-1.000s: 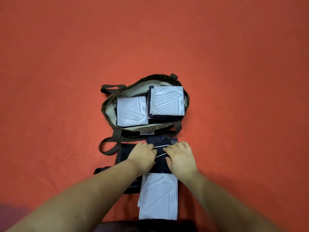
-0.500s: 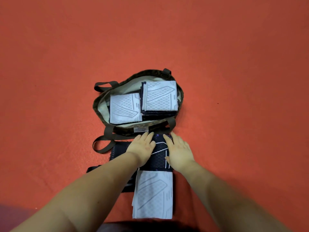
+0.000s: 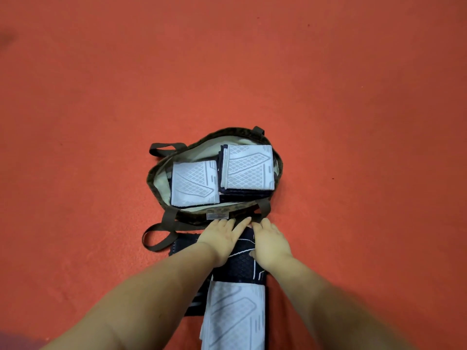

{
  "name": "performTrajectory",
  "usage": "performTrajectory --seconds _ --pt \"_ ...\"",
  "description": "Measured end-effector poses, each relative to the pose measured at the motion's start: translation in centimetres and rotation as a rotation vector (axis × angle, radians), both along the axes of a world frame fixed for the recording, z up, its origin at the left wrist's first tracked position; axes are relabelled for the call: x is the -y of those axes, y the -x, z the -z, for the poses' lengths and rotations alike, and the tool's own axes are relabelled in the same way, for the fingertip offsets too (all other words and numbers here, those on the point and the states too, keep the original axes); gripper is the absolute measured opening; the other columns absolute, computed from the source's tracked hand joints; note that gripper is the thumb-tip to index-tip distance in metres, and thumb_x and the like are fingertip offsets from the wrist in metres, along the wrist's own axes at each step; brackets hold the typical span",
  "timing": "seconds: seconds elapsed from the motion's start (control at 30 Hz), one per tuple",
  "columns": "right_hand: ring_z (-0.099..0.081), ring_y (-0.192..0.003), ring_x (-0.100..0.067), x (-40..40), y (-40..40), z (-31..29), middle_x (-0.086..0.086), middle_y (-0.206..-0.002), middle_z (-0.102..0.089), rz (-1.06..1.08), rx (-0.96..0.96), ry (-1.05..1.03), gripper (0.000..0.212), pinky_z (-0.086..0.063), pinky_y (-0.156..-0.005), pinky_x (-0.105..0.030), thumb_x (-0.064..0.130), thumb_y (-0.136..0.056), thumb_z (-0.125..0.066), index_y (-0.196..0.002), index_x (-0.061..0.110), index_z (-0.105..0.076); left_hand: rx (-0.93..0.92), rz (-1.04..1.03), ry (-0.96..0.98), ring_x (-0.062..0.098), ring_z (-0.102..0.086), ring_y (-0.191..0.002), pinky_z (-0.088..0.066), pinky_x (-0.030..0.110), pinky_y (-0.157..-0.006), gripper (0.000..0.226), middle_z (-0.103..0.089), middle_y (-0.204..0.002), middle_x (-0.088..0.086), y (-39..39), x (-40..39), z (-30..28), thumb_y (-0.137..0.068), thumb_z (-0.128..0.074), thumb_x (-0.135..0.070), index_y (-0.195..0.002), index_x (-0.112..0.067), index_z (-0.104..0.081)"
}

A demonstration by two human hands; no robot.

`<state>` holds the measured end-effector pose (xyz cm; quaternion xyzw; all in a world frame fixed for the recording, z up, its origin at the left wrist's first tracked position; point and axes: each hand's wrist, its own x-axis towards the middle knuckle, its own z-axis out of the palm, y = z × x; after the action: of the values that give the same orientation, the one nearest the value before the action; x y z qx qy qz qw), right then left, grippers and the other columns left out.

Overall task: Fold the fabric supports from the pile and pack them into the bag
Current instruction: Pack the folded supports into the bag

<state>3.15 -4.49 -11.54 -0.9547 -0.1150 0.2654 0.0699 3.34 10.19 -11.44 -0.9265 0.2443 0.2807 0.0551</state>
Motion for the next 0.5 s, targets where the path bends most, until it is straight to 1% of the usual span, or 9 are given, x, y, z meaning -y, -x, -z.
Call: performTrajectory --seconds 0.03,0.1,0.17,0.2,0.23,0.27,0.33,0.4,0.5 --pt "-0.040 -0.120 -0.025 -0.2 0.1 -0.2 -0.006 -0.129 -0.039 -0.002 0.022 -0.008 0.055 -0.036 -0.099 -0.032 0.022 -0.089 -0.059 -0.139 0.016 -0.037 0.035 0.018 -0.001 0.029 -0.033 -0.129 -0.024 0.035 -0.110 0.104 -0.029 -0.144 0.015 0.0 -0.1 -0.1 -0.082 -0.065 -0.022 -0.149 -0.015 0.014" --pt "-0.040 -0.118 -0.024 -0.4 0.5 -0.5 -0.006 -0.125 -0.041 -0.012 0.047 -0.033 0.041 -0.037 -0.096 -0.032 0.018 -0.090 -0.055 -0.130 0.014 -0.045 0.096 0.022 0.005 0.028 -0.037 -0.123 -0.026 0.035 -0.106 0.090 -0.035 -0.137 0.012 -0.1 -0.4 -0.4 -0.087 -0.058 -0.028 -0.151 -0.010 0.003" --pt "-0.042 -0.116 -0.024 -0.5 0.8 -0.8 -0.005 -0.122 -0.042 -0.006 0.037 -0.083 0.037 -0.038 -0.094 -0.031 0.017 -0.088 -0.056 -0.124 0.015 -0.048 0.141 0.005 0.022 0.028 -0.038 -0.120 -0.027 0.035 -0.101 0.065 -0.039 -0.134 0.011 -0.3 -0.9 -0.8 -0.091 -0.051 -0.028 -0.147 -0.009 -0.023" --pt "-0.045 -0.114 -0.024 -0.5 0.9 -1.2 -0.005 -0.121 -0.044 0.001 0.016 -0.114 0.035 -0.039 -0.091 -0.031 0.017 -0.086 -0.057 -0.121 0.015 -0.049 0.150 0.002 0.029 0.028 -0.039 -0.118 -0.028 0.034 -0.098 0.053 -0.041 -0.132 0.010 -0.4 -1.2 -1.1 -0.091 -0.051 -0.029 -0.139 -0.011 -0.037" --pt "-0.048 -0.110 -0.024 -0.5 1.0 -1.6 -0.004 -0.119 -0.046 0.009 -0.012 -0.142 0.034 -0.039 -0.087 -0.030 0.017 -0.085 -0.059 -0.117 0.015 -0.049 0.154 0.002 0.034 0.027 -0.039 -0.117 -0.028 0.034 -0.095 0.044 -0.043 -0.129 0.009 -0.5 -1.4 -1.5 -0.090 -0.052 -0.030 -0.131 -0.013 -0.047" --pt "-0.051 -0.107 -0.025 -0.5 1.0 -2.2 -0.004 -0.117 -0.050 0.015 -0.039 -0.166 0.032 -0.039 -0.081 -0.030 0.017 -0.084 -0.060 -0.113 0.016 -0.050 0.149 0.004 0.038 0.027 -0.040 -0.116 -0.028 0.034 -0.094 0.041 -0.044 -0.128 0.009 -0.4 -1.6 -1.9 -0.089 -0.054 -0.033 -0.126 -0.014 -0.052" --pt "-0.055 -0.102 -0.026 -0.4 1.0 -3.4 -0.005 -0.111 -0.058 0.011 -0.071 -0.189 0.028 -0.036 -0.071 -0.029 0.018 -0.082 -0.061 -0.108 0.016 -0.049 0.125 0.002 0.052 0.027 -0.041 -0.116 -0.030 0.034 -0.094 0.044 -0.044 -0.127 0.008 -0.2 -2.0 -2.9 -0.087 -0.057 -0.038 -0.124 -0.014 -0.053" --pt "-0.058 -0.097 -0.028 -0.4 0.9 -4.6 -0.006 -0.105 -0.063 0.003 -0.074 -0.203 0.026 -0.034 -0.066 -0.028 0.018 -0.081 -0.062 -0.104 0.017 -0.048 0.074 -0.031 0.088 0.027 -0.044 -0.116 -0.033 0.035 -0.095 0.047 -0.047 -0.127 0.009 0.0 -2.4 -3.9 -0.085 -0.060 -0.039 -0.123 -0.013 -0.051" --pt "-0.060 -0.089 -0.027 -0.6 0.7 -6.8 -0.002 -0.091 -0.064 0.012 -0.075 -0.236 0.023 -0.038 -0.065 -0.029 0.018 -0.078 -0.062 -0.091 0.024 -0.045 -0.087 -0.199 0.209 0.027 -0.053 -0.110 -0.041 0.033 -0.090 0.041 -0.057 -0.120 0.008 0.2 -3.1 -5.9 -0.081 -0.065 -0.035 -0.114 -0.014 -0.051"
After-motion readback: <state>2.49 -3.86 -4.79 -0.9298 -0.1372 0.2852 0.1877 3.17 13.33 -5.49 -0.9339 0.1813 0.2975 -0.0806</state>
